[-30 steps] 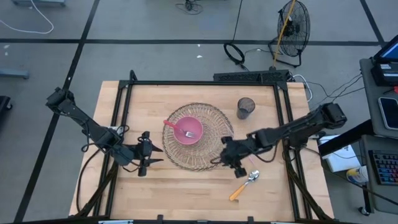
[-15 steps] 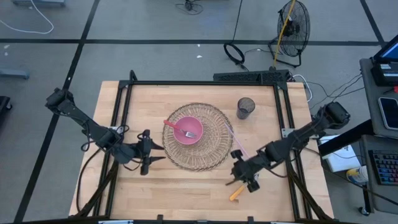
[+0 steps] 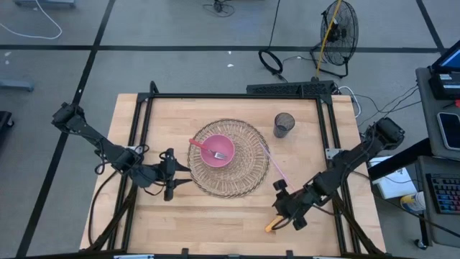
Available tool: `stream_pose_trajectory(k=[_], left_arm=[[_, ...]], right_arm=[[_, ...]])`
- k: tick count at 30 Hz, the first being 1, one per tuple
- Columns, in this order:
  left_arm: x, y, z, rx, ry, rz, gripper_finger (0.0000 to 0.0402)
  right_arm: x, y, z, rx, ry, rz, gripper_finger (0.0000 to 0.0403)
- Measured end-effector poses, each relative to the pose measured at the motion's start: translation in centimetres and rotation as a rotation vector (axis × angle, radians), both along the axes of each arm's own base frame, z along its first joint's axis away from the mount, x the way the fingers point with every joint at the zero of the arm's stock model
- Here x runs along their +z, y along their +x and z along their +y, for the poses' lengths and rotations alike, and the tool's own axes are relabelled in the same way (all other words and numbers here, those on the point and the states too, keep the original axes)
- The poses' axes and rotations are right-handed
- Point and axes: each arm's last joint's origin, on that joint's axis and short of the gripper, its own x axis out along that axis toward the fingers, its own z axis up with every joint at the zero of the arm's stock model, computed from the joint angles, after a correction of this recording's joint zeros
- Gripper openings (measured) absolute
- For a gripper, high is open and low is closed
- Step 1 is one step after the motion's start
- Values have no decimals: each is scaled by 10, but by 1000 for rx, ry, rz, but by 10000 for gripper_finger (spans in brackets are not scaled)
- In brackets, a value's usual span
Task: Pick & Place Utensil
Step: Put the yellow spoon into the pink bowl
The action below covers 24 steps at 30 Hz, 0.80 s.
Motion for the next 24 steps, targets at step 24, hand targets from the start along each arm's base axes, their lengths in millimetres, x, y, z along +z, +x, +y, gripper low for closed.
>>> stream_pose_trajectory(k=[24], left_arm=[[0,0,0,1,2,2,170]], right_arm=[[-54,0,21,36,3,206,155]])
